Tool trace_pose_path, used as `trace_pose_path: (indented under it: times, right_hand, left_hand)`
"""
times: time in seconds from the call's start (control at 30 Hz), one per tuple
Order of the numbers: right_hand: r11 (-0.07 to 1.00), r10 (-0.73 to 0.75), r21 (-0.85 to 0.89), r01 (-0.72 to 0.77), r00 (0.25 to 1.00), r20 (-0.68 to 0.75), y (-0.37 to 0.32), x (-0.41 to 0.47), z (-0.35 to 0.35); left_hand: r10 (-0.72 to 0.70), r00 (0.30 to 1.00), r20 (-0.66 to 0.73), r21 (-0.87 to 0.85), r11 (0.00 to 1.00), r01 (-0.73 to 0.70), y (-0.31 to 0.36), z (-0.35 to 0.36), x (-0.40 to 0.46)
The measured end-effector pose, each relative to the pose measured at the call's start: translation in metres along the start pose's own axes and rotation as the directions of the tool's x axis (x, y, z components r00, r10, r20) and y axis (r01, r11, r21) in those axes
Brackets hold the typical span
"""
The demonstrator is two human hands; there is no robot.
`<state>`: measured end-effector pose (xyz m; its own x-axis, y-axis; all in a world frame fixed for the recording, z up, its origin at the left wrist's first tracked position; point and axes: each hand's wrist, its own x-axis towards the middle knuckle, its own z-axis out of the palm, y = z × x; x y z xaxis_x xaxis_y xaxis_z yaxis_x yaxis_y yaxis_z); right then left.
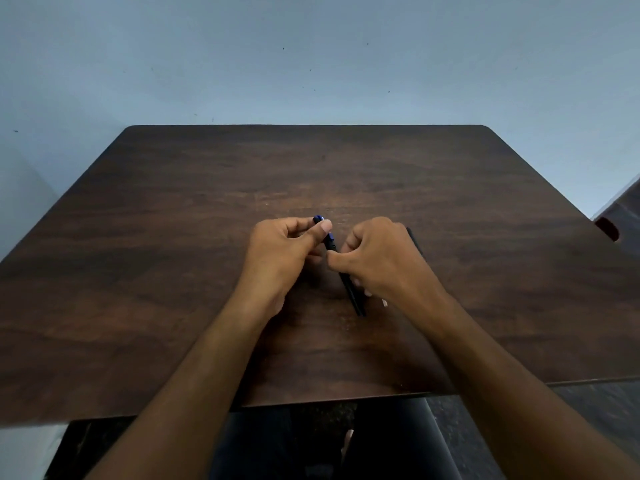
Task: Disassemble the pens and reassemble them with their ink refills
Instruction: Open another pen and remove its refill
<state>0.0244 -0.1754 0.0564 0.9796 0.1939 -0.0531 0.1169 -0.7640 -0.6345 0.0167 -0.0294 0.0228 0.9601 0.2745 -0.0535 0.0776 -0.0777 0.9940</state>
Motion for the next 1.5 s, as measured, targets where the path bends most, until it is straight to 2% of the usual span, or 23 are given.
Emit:
trace_pose_path:
  times: [0.07,0.13,0.27,0.4,0.63,0.77,0.9,1.1,1.27,1.5]
  right_hand:
    - [0.994,0.020,0.108,-0.024,0.999,0.036,0.003,-0.003,-0.002]
    - [0.970,0.054,0.235,-0.065,0.997,0.053,0.008,-0.003,-0.004]
    - [0.824,0.099,0.540,-0.169,0.983,0.156,0.013,-0.006,-0.008]
    - [0.692,0.085,0.687,-0.221,0.970,0.226,0.018,-0.006,-0.009]
    - [0.685,0.066,0.719,-0.121,0.992,0.104,0.018,-0.004,0.004]
    - [0.757,0.080,0.652,-0.046,0.997,-0.022,0.017,-0.003,0.006]
    - [0.792,0.063,0.610,-0.014,0.996,-0.059,0.017,-0.001,0.004]
    - [0.796,0.058,0.605,-0.028,0.998,-0.030,0.017,-0.006,0.004]
    - [0.692,0.190,0.676,-0.254,0.967,0.169,0.017,-0.009,-0.008]
    - [0.690,0.172,0.663,-0.291,0.955,0.240,0.034,-0.008,-0.017]
  left_hand:
    - [-0.058,0.997,0.045,-0.145,0.987,0.064,0.003,0.003,0.002]
    - [-0.077,0.995,0.070,-0.208,0.974,0.090,0.004,0.004,0.004]
    - [-0.091,0.988,0.121,-0.210,0.971,0.115,0.003,0.005,0.004]
    - [-0.095,0.986,0.134,-0.227,0.966,0.124,0.004,0.007,0.005]
    - [-0.099,0.988,0.118,-0.252,0.959,0.127,0.010,0.012,0.008]
    - [-0.101,0.989,0.107,-0.270,0.955,0.127,0.012,0.012,0.008]
    - [-0.100,0.989,0.108,-0.286,0.950,0.127,0.013,0.014,0.007]
    - [-0.096,0.992,0.076,-0.275,0.955,0.113,0.012,0.013,0.009]
    - [-0.118,0.990,0.075,-0.281,0.950,0.134,0.008,0.014,0.007]
    - [-0.122,0.993,0.002,-0.285,0.951,0.118,0.010,0.012,0.010]
